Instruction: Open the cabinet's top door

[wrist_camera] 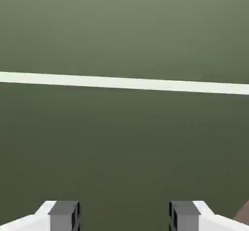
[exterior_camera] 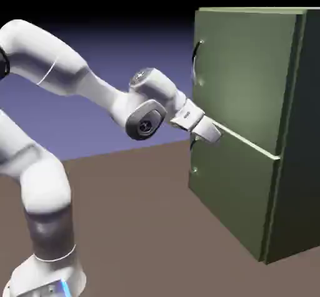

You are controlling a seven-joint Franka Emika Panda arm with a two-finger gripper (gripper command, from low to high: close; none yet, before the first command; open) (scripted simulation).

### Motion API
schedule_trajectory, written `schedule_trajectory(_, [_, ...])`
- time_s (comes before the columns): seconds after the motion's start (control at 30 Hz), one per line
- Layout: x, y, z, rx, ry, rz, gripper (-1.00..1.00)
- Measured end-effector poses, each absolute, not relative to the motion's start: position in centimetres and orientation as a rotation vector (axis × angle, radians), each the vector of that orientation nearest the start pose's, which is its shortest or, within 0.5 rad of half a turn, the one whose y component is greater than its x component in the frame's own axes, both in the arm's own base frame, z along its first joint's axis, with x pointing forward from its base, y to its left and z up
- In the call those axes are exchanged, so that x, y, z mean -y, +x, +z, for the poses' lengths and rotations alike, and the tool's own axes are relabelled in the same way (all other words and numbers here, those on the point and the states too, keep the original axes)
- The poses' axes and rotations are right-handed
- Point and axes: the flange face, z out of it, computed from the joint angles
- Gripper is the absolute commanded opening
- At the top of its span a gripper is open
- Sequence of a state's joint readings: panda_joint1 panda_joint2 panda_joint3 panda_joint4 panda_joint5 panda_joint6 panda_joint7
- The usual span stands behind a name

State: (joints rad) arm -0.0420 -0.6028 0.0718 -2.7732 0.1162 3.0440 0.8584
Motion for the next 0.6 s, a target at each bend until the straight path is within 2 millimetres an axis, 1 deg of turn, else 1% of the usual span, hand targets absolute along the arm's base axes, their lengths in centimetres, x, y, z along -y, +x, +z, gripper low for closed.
schedule_trajectory(0.13, [-0.7,38.9,53.4,-1.374,-1.947,-1.059,0.0])
schedule_trajectory(0.27, [-1.5,38.3,57.4,-1.53,-1.613,-1.014,0.0])
schedule_trajectory(0.43, [-3.3,37.2,61.6,-1.639,-1.214,-0.906,0.0])
schedule_trajectory(0.6, [-5.9,36.0,64.8,-1.677,-0.851,-0.75,0.0])
